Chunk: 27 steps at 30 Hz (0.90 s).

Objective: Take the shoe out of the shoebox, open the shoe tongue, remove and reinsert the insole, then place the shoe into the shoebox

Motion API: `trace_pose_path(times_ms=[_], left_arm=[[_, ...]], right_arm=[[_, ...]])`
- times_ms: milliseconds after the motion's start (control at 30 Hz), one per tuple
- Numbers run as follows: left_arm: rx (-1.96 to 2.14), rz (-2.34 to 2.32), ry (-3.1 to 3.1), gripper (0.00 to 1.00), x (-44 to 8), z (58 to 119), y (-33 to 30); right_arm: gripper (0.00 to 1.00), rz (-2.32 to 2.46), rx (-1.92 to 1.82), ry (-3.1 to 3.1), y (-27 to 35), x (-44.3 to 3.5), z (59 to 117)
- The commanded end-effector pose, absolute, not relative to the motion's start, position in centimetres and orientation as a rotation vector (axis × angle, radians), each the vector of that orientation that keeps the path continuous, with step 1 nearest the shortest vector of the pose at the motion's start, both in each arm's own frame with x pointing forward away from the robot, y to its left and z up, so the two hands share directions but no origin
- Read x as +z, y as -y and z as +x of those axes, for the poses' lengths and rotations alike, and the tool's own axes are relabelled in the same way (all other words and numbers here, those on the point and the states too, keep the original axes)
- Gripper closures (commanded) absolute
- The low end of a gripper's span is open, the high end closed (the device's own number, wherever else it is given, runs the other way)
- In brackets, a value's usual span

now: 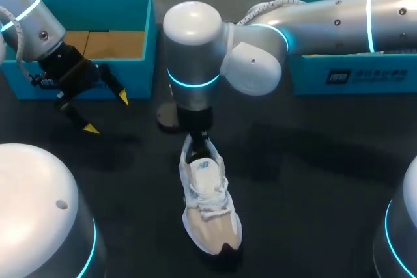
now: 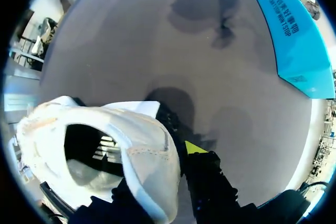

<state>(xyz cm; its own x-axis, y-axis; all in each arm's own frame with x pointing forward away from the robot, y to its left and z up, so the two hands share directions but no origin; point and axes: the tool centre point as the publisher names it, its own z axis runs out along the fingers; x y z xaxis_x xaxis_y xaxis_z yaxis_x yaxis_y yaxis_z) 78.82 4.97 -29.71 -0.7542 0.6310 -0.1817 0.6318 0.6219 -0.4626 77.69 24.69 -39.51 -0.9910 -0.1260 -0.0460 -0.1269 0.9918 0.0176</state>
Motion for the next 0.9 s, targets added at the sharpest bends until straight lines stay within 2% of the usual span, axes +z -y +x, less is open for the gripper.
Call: trace_pose_path(times_ms=[33, 567, 900], left_arm=[[-0.802, 1.102, -2.830, 0.00, -29.7, 78.8, -5.0], [-0.802, 1.102, -2.830, 0.00, -29.7, 78.8, -5.0], [-0.802, 1.102, -2.830, 0.00, -29.7, 78.8, -5.0]], right_arm=[[1.00, -0.184, 0.024, -3.080, -24.5, -38.6, 77.1], [1.00, 0.012, -0.022, -2.997, -21.2, -32.3, 77.7], [1.00, 0.026, -0.107, -2.905, -16.5, -27.0, 81.2]])
